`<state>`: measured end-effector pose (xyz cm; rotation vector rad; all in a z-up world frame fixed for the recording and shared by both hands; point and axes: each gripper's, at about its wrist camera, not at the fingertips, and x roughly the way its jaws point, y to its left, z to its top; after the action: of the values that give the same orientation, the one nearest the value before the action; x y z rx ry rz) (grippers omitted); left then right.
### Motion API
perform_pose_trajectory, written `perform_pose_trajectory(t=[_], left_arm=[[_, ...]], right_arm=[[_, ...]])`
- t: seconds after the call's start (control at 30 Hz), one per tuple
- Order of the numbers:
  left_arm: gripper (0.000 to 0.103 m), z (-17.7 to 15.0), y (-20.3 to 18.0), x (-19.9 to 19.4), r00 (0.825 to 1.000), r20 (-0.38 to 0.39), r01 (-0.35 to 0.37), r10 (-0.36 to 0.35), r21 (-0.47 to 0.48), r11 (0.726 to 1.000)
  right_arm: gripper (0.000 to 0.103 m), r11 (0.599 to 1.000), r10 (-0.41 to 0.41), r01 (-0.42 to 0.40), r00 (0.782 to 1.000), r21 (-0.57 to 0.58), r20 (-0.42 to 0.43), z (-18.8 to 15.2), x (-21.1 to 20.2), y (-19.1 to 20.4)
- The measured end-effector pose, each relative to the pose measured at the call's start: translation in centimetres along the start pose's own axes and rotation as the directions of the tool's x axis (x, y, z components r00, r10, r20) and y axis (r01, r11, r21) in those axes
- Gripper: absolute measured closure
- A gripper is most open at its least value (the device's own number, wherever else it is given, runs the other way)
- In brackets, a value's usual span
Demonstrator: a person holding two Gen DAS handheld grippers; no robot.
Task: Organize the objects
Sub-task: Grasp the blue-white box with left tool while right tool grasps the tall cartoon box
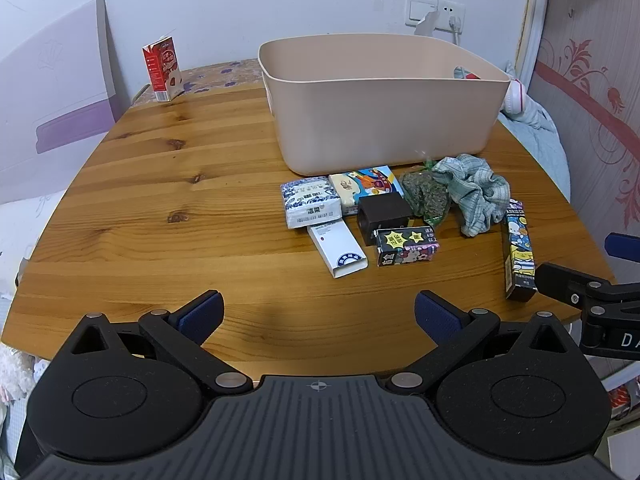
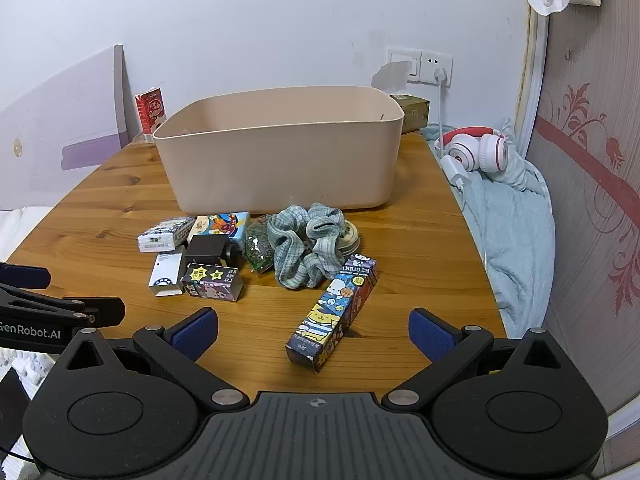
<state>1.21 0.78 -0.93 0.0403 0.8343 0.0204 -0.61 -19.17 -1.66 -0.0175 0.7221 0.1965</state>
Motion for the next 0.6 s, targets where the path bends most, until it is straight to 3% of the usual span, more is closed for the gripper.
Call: perform_pose_trajectory(t=[0.6], left_arm=[[0.0,0.8,0.5,1.2,1.0,-0.001,0.002,-0.002,-0.003,1.0]], right_arm=[[0.0,1.0,-0.001,0.001,1.0,0.005,-0.013,0.3,0.8,0.0]])
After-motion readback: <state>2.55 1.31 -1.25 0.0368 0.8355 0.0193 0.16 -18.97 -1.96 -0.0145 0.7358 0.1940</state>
